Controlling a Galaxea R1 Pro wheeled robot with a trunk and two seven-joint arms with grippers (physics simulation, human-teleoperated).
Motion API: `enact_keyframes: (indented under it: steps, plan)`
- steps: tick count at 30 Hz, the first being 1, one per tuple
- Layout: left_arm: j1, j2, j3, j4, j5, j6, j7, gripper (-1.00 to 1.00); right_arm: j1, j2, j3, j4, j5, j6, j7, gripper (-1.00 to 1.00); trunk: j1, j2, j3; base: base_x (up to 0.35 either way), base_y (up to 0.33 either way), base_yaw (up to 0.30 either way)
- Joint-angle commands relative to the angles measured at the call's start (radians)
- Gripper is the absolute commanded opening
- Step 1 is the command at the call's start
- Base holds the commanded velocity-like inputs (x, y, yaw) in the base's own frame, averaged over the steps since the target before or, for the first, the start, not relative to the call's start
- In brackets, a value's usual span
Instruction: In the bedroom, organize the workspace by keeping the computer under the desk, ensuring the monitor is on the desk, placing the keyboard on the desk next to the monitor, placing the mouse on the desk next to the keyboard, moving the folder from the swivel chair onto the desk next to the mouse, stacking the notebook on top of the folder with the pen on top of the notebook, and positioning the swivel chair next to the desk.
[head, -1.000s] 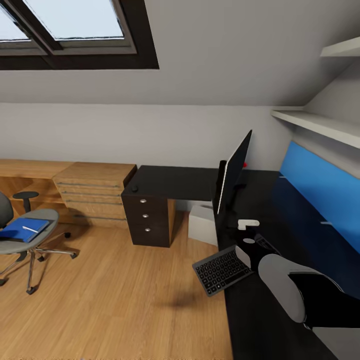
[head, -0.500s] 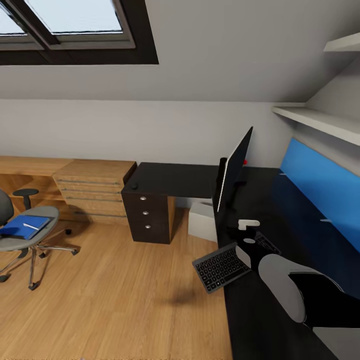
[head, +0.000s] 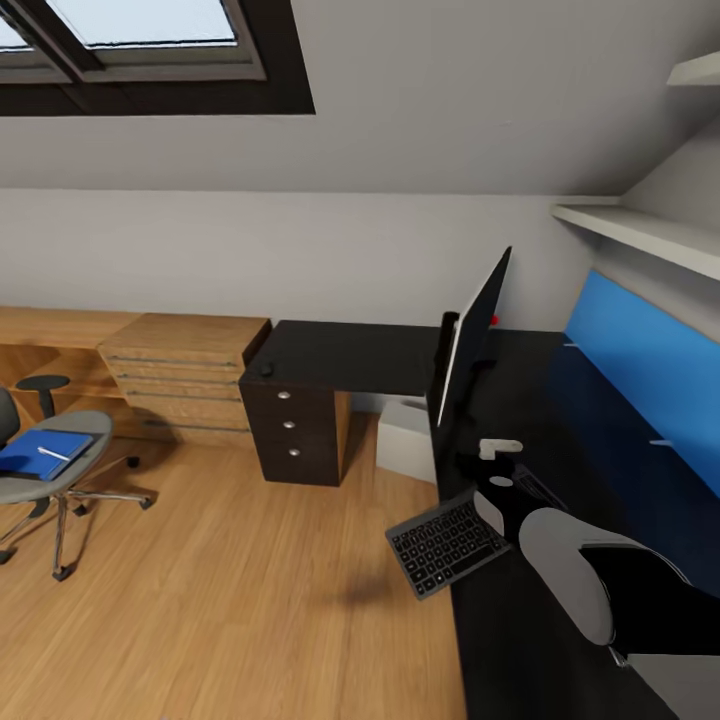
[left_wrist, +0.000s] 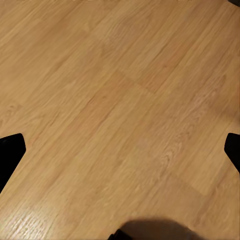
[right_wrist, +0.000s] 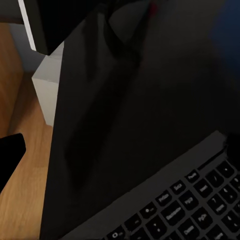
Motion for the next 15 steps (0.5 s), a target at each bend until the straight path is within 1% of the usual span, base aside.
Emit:
enact_keyframes:
  steps: [1, 6, 15]
  plan:
    - [-0.001, 0.001, -0.008, 0.0, 0.001, -0.003, 0.009, 1.0, -0.001, 0.0, 0.0, 0.001, 0.002, -0.003, -0.003, 1.0, 0.001, -0.002, -0.003, 0.171, 0.0, 0.0]
    - [0.0, 0.001, -0.008, 0.0, 0.001, -0.003, 0.009, 1.0, -0.001, 0.0, 0.0, 0.001, 0.002, -0.003, -0.003, 1.0, 0.001, -0.002, -0.011, 0.084, 0.0, 0.0]
    - [-0.001, 0.001, -0.008, 0.0, 0.001, -0.003, 0.009, 1.0, -0.001, -0.001, 0.0, 0.001, 0.002, -0.003, -0.003, 1.0, 0.001, -0.002, -0.025, 0.015, 0.0, 0.0]
